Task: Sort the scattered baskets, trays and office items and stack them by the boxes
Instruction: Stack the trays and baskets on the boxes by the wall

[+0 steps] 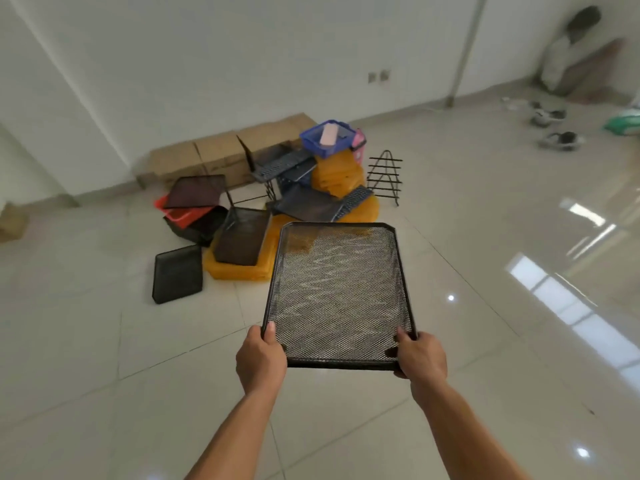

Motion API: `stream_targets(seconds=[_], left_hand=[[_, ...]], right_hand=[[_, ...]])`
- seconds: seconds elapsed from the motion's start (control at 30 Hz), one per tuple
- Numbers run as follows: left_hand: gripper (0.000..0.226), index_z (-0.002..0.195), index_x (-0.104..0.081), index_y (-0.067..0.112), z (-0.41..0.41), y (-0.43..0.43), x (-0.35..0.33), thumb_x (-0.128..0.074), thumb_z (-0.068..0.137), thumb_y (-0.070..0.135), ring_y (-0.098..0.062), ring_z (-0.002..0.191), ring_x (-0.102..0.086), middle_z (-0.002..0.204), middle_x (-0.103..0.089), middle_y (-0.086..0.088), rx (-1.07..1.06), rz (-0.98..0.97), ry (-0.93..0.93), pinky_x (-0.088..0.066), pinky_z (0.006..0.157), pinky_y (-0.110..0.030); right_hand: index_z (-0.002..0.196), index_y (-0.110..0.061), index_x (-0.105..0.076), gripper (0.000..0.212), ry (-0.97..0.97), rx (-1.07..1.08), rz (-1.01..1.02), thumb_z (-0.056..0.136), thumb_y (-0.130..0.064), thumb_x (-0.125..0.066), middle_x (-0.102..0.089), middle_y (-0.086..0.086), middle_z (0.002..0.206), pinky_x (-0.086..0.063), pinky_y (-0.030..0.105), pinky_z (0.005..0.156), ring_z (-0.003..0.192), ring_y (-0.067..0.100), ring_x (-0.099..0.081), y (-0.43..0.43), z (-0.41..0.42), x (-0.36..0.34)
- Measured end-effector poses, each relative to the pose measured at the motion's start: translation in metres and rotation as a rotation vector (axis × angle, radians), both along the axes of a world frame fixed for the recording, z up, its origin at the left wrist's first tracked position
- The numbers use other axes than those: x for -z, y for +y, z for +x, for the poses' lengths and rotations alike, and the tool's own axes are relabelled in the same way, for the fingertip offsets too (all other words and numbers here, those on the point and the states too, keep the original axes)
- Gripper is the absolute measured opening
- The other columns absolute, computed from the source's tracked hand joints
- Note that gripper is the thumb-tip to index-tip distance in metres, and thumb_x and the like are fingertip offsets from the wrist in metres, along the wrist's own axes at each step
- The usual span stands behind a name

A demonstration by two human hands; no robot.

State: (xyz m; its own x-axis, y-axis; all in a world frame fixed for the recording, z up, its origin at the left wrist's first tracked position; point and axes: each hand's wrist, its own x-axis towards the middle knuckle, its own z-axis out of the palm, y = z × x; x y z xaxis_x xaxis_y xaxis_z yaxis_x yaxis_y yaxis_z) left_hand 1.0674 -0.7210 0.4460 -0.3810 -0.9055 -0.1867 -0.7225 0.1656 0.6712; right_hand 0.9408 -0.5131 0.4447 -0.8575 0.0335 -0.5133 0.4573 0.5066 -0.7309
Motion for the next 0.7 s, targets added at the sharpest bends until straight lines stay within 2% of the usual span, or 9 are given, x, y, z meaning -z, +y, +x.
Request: stream_targets(seconds=[0.17,0.23,0.3,0.47,0.7], left_hand=[[0.04,0.088,-0.055,0.009,-0.013,-0.043,0.004,-0.039,0.106,0.042,-0.032,0.081,-0.059,0.084,-0.062,-0.009,-0.09,0.038,0.028,-0.051,0.071,-0.041],[0.04,0.087,-0.055,0.01,-0.022,-0.065,0.006,-0.039,0.106,0.042,-0.029,0.078,-0.056,0.083,-0.06,-0.007,-0.12,0.026,0.016,-0.044,0.067,-0.037],[0.039,0.088,-0.055,0.01,-0.037,-0.087,0.008,-0.039,0.106,0.042,-0.026,0.077,-0.054,0.083,-0.059,-0.006,-0.153,0.016,0.008,-0.039,0.064,-0.034],[0.04,0.092,-0.056,0.01,-0.084,-0.143,0.005,-0.037,0.106,0.042,-0.027,0.08,-0.058,0.087,-0.062,-0.008,-0.245,0.012,-0.031,-0.042,0.064,-0.034],[0.039,0.088,-0.054,0.01,-0.142,-0.204,-0.009,-0.04,0.106,0.041,-0.019,0.071,-0.05,0.082,-0.056,-0.003,-0.389,-0.02,-0.053,-0.03,0.054,-0.03]], right_hand=[[0.083,-0.017,-0.066,0.028,0.019,-0.088,0.023,0.101,-0.037,-0.059,-0.071,-0.005,0.058,-0.063,0.046,0.063,0.053,0.021,-0.068,-0.056,-0.033,0.001],[0.085,-0.016,-0.068,0.026,0.013,-0.113,0.005,0.1,-0.036,-0.06,-0.072,-0.003,0.058,-0.063,0.046,0.061,0.054,0.022,-0.067,-0.081,-0.048,0.006],[0.088,-0.014,-0.069,0.026,0.003,-0.141,-0.022,0.1,-0.036,-0.061,-0.072,-0.003,0.058,-0.063,0.043,0.06,0.057,0.022,-0.068,-0.109,-0.068,0.012],[0.086,-0.014,-0.068,0.028,-0.028,-0.218,-0.056,0.1,-0.037,-0.061,-0.074,0.002,0.064,-0.062,0.038,0.056,0.065,0.024,-0.071,-0.182,-0.133,0.015],[0.091,-0.01,-0.07,0.028,-0.049,-0.319,-0.058,0.101,-0.035,-0.061,-0.075,0.007,0.074,-0.055,0.029,0.048,0.069,0.023,-0.071,-0.269,-0.209,0.005]])
